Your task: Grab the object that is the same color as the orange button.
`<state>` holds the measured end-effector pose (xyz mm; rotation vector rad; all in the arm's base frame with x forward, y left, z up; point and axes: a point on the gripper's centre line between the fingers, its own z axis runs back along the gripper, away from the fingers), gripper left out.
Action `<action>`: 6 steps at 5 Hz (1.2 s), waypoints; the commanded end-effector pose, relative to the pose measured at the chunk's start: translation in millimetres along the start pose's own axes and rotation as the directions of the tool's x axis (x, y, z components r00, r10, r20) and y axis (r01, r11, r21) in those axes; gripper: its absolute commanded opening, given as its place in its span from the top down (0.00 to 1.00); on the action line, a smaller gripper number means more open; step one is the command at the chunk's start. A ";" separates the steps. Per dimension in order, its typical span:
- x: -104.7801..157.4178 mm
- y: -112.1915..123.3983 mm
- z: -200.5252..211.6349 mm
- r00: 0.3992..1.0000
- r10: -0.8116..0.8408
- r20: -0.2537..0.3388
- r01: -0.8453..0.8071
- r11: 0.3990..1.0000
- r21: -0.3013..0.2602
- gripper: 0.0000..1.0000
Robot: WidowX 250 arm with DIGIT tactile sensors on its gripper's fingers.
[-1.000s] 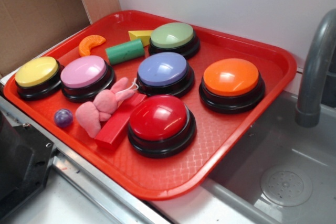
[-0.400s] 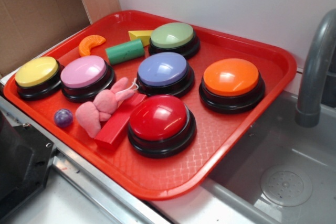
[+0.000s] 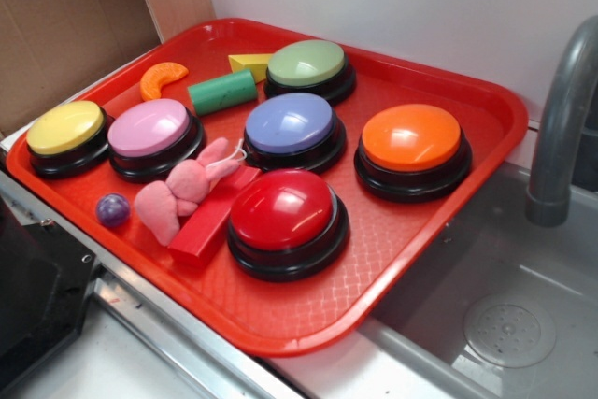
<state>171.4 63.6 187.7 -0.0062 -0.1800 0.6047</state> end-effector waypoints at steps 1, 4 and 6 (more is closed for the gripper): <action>43.4 32.0 -39.5 0.964 0.247 0.095 -0.251 0.967 0.039 0.00; 71.5 45.3 -96.1 0.901 0.411 0.140 -0.426 0.900 0.095 0.00; 83.7 58.7 -135.0 0.883 0.442 0.157 -0.453 0.891 0.042 0.00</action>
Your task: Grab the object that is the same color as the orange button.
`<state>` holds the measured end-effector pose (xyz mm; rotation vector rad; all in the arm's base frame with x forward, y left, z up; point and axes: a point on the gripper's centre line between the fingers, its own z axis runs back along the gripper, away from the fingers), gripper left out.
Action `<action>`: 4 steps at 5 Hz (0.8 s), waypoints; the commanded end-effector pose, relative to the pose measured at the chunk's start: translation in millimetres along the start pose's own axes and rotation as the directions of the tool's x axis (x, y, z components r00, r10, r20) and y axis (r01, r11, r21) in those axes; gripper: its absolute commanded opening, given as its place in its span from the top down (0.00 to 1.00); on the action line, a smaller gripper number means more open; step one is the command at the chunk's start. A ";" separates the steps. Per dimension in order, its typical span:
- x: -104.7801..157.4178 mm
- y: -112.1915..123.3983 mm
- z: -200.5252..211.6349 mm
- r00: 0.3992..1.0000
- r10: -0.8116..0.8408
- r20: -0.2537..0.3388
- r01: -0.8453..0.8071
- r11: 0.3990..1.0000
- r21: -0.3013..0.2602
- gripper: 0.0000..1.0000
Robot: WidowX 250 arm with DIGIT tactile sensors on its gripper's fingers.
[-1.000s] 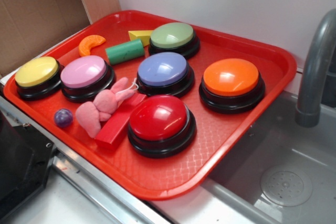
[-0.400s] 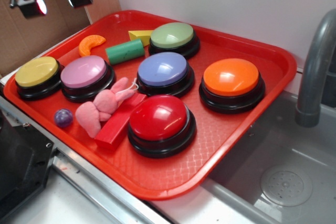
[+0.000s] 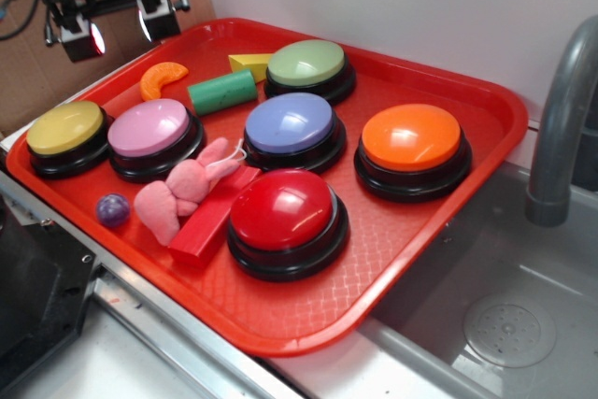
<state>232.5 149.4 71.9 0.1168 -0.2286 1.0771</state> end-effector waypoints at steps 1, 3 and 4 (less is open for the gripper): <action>12.7 12.5 -24.5 1.000 0.002 0.026 0.001 0.996 -0.091 0.00; 8.3 6.5 -49.0 0.998 -0.061 -0.008 0.060 0.991 -0.121 0.00; 7.3 3.7 -51.7 0.997 -0.079 -0.010 0.078 0.991 -0.105 0.59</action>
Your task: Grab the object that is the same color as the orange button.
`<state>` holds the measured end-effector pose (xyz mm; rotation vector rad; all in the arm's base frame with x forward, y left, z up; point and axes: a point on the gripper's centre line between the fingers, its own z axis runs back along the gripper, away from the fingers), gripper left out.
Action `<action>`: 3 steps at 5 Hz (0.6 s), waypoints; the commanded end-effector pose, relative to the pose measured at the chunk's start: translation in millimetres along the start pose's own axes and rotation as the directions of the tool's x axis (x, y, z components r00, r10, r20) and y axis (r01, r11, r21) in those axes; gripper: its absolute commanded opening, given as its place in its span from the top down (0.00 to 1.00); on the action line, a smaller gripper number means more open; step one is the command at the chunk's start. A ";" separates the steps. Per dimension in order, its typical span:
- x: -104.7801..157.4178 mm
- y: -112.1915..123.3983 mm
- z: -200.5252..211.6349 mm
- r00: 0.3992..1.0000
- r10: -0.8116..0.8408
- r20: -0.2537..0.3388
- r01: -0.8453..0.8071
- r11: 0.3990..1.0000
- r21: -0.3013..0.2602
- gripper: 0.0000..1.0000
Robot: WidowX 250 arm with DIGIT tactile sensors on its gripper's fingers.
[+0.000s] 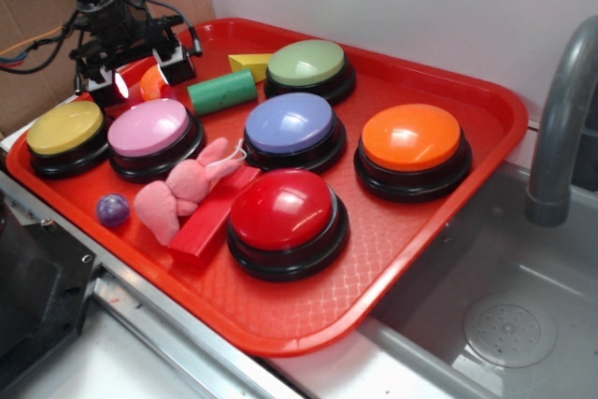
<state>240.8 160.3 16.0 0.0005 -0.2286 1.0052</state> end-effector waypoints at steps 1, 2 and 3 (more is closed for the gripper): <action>5.7 4.1 4.6 0.999 -0.027 0.034 0.026 1.000 0.004 1.00; 4.8 3.2 4.4 0.999 -0.025 0.035 0.025 1.000 -0.001 1.00; 4.2 1.1 2.6 0.999 -0.030 0.034 0.029 1.000 0.007 1.00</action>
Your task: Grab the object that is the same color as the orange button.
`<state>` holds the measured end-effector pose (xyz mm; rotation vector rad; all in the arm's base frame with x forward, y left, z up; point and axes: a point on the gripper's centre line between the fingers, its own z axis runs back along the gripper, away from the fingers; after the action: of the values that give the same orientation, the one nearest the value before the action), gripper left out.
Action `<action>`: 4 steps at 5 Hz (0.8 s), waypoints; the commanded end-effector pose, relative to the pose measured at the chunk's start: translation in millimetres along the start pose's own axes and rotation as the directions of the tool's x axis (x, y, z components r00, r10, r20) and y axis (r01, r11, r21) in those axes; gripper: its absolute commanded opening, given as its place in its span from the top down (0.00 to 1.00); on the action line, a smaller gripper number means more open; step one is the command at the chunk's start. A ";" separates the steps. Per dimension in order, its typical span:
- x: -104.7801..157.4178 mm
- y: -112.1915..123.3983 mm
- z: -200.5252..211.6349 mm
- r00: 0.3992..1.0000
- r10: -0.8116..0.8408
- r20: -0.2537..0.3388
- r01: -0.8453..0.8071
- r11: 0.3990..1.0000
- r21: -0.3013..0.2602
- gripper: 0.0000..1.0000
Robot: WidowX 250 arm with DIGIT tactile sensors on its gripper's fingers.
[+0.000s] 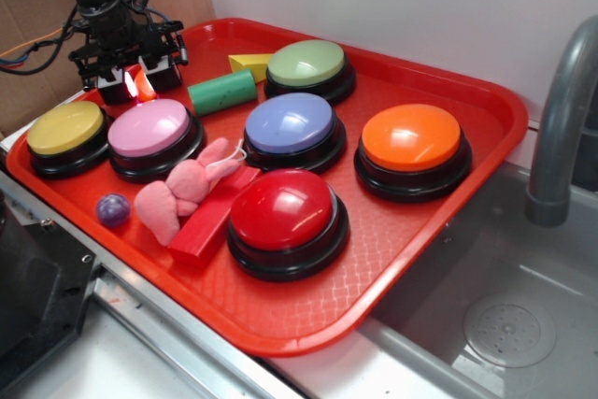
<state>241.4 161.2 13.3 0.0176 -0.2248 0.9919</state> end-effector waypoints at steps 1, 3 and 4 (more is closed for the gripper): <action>6.1 -0.9 11.8 0.999 -0.021 0.034 0.021 1.000 -0.003 1.00; 6.6 -15.6 90.0 0.986 -0.140 0.095 0.139 0.990 0.019 1.00; -7.0 -24.5 123.6 0.958 -0.272 0.088 0.274 0.961 -0.021 1.00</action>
<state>235.3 120.5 110.6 0.0518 -0.2212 0.7377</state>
